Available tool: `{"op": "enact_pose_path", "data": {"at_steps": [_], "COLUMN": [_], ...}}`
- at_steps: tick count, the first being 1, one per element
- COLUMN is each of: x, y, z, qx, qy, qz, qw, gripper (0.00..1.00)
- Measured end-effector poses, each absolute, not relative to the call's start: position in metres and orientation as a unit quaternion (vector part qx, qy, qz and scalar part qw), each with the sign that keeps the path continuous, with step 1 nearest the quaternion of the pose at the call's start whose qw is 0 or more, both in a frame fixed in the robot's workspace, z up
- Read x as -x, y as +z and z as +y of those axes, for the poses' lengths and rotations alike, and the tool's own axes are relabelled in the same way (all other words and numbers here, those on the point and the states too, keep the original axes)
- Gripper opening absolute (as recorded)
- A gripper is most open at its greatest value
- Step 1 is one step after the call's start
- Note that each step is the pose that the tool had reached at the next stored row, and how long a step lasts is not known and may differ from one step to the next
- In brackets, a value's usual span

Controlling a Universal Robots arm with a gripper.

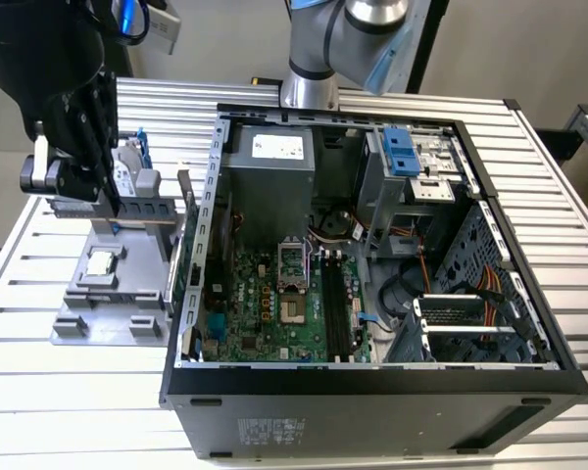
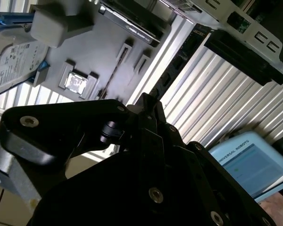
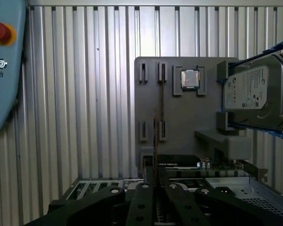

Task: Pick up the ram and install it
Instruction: 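Pick up the ram and move it above insertion slot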

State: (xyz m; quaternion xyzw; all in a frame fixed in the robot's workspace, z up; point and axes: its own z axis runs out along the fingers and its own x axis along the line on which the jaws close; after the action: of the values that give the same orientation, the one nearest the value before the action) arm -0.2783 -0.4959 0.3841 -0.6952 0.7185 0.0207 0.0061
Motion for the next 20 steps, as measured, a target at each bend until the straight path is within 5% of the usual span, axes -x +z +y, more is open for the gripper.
{"op": "enact_pose_path", "data": {"at_steps": [20], "x": [0.2704], "y": [0.3841], "z": [-0.4958], "qx": [0.695], "qy": [0.021], "qz": [0.718], "qw": [0.006], "gripper": [0.00]}}
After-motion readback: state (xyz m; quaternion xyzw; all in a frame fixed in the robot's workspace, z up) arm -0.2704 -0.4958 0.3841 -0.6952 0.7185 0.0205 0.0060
